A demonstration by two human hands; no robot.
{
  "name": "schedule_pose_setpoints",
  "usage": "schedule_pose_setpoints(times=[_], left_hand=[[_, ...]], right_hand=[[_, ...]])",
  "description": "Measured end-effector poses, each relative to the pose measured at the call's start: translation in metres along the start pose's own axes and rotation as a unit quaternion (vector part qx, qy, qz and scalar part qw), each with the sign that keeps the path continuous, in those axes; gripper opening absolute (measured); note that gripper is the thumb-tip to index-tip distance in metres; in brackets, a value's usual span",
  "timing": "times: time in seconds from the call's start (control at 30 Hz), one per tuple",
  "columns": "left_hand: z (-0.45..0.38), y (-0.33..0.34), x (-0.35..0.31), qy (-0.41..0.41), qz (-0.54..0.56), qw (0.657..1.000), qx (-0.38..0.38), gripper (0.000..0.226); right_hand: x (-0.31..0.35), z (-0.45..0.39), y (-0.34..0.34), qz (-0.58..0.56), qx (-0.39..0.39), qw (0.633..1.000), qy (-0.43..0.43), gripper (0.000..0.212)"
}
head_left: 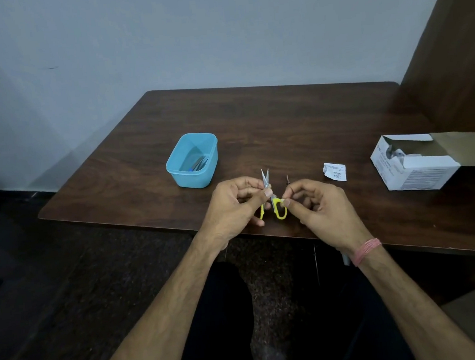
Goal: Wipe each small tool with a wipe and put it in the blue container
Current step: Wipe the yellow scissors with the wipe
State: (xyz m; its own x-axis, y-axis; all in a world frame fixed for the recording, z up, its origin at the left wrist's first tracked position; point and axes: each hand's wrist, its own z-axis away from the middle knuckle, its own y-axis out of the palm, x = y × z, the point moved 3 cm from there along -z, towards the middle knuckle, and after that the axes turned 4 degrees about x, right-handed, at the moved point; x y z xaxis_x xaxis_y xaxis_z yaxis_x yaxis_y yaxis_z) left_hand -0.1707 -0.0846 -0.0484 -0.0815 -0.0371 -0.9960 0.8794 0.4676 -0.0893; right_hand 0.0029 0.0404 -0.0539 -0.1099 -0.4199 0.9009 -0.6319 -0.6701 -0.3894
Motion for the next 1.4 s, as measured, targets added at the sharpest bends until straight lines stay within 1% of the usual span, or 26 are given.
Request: schedule_pose_setpoints(times=[0.2,0.27,0.33,0.47,0.57,0.67,0.7,0.8,1.0,1.13,1.27,1.4], left_hand=[[0.002,0.0,-0.001,0.003,0.05,0.998,-0.031,0.023],[0.002,0.0,-0.001,0.005,0.062,0.997,-0.04,0.023],[0.002,0.001,-0.002,0.005,0.068,0.997,-0.045,0.023],[0.003,0.002,-0.005,0.003,0.067,0.997,-0.045,0.023],[0.003,0.002,-0.006,0.007,0.075,0.997,-0.031,0.023],[0.003,0.002,-0.009,0.007,0.074,0.997,-0.02,0.028],[0.004,0.003,-0.009,0.003,0.073,0.997,-0.019,0.026],[0.004,0.003,-0.01,-0.015,0.075,0.997,-0.033,0.024],[0.001,0.002,-0.007,-0.005,0.07,0.996,-0.052,0.021],[0.001,-0.001,-0.006,-0.002,0.077,0.996,-0.039,0.02],[0.001,0.0,-0.007,0.004,0.054,0.998,-0.022,0.018],[0.0,0.001,-0.006,-0.003,0.038,0.999,-0.01,0.018]], right_hand=[[0.0,0.001,-0.003,-0.01,0.011,1.0,0.007,0.01],[0.002,0.001,-0.003,-0.021,0.01,1.0,0.006,0.012],[0.004,0.0,-0.002,-0.037,0.014,0.999,0.005,0.014],[0.005,0.001,-0.001,-0.041,0.015,0.999,0.0,0.01],[0.001,0.002,0.0,-0.035,0.004,0.999,-0.002,0.011],[0.0,0.001,-0.002,-0.043,-0.015,0.999,-0.001,0.015],[0.0,0.001,-0.003,-0.045,-0.023,0.999,0.0,0.016],[0.002,0.002,-0.004,-0.033,-0.042,0.999,-0.003,0.014],[0.003,0.006,-0.01,-0.03,-0.099,0.995,-0.012,0.011],[0.006,0.005,-0.011,-0.008,-0.126,0.992,-0.028,0.009],[0.014,0.011,-0.01,0.059,-0.154,0.982,-0.093,0.014],[0.021,0.015,0.003,0.16,-0.114,0.97,-0.145,0.013]])
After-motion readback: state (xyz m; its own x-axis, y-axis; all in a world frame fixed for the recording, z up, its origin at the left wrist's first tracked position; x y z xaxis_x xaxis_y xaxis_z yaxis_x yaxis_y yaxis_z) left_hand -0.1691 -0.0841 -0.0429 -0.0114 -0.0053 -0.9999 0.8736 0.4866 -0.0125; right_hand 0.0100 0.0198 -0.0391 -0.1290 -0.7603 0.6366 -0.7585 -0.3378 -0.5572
